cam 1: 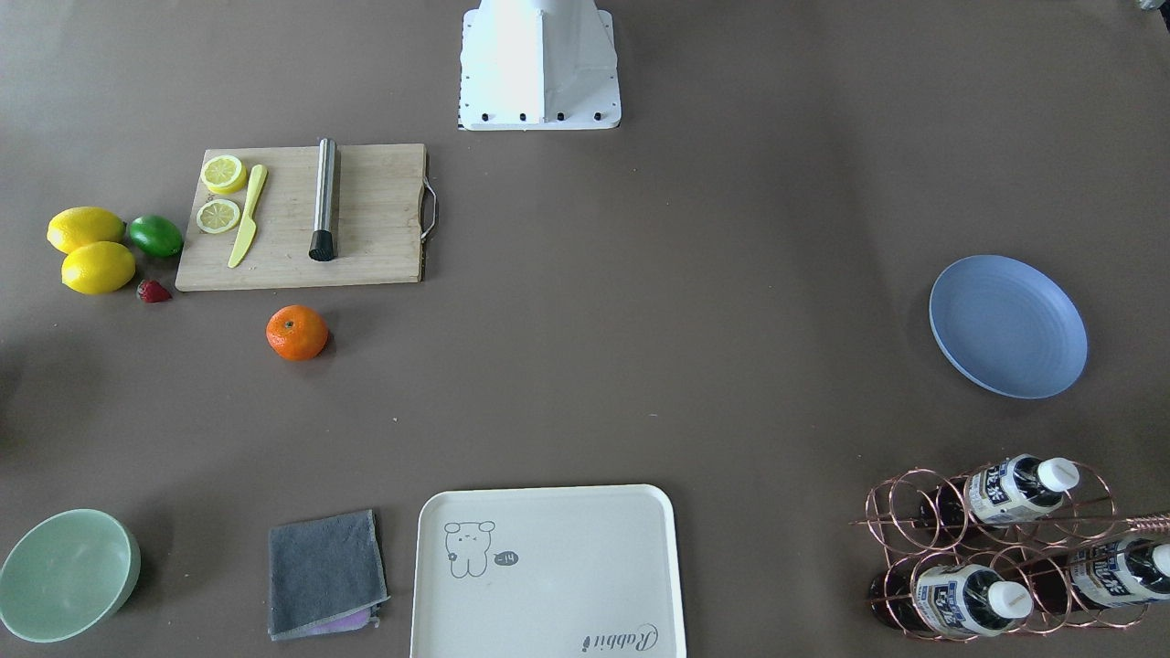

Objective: Pick orange to plate

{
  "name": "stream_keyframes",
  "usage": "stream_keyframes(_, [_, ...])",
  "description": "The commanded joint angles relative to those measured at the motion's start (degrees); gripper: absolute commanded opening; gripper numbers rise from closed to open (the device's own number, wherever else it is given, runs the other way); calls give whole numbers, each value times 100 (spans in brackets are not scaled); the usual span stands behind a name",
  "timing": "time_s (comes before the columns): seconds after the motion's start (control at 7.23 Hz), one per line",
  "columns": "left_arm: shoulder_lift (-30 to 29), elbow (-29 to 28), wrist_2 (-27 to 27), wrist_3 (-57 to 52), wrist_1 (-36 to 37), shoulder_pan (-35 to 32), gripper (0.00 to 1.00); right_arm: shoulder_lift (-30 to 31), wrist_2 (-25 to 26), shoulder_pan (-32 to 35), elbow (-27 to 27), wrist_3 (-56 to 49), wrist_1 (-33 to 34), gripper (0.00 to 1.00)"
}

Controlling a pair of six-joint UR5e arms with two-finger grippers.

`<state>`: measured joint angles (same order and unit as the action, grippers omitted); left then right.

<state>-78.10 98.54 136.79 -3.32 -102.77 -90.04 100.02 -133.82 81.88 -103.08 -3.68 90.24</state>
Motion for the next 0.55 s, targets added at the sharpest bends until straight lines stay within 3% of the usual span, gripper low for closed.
stream_keyframes(0.0, [-553,-596,5,418,-244,250,97,8,-13,-5,-28,-19,-6,100])
stream_keyframes(0.14, [-914,-974,-3,820,-348,486,97,17,-21,-5,-2,-28,-189,100])
stream_keyframes(0.41, [-1232,-1896,-29,1906,-1843,1003,98,192,-213,-5,33,-19,-683,100])
